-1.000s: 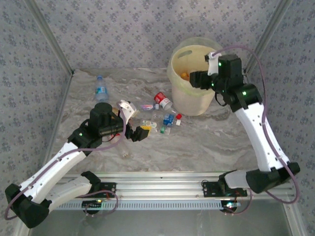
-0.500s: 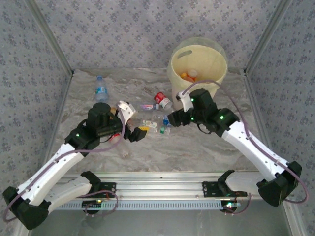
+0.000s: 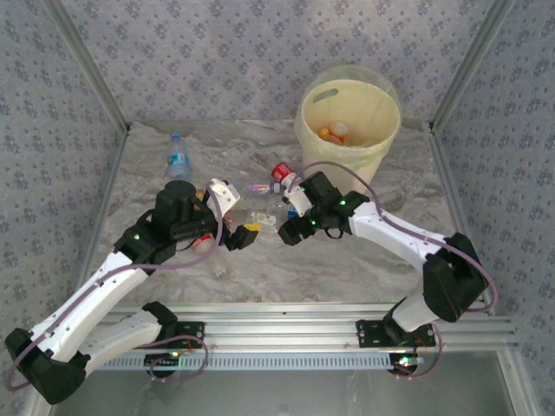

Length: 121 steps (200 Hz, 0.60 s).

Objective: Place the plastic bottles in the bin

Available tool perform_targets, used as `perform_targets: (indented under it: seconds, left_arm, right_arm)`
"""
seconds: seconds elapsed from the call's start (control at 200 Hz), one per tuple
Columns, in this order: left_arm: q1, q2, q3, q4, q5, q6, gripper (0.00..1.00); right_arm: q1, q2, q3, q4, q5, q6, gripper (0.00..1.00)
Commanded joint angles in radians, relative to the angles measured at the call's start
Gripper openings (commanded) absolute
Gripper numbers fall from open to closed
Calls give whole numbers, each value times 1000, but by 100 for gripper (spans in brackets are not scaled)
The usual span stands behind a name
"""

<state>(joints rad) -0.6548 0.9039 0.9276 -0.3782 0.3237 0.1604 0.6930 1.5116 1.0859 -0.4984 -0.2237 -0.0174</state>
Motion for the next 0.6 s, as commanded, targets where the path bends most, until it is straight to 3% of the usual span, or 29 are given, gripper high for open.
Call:
perform_targets:
  seconds: [0.0,0.6]
  left_arm:
    - [3,1,-3,35,-5,-12,100]
    - [-2,8,-6,61,56,-40,100]
  right_arm:
    - [7,66,73,-42,-16,-84,81]
    - [65,311,254,-164,160,-153,75]
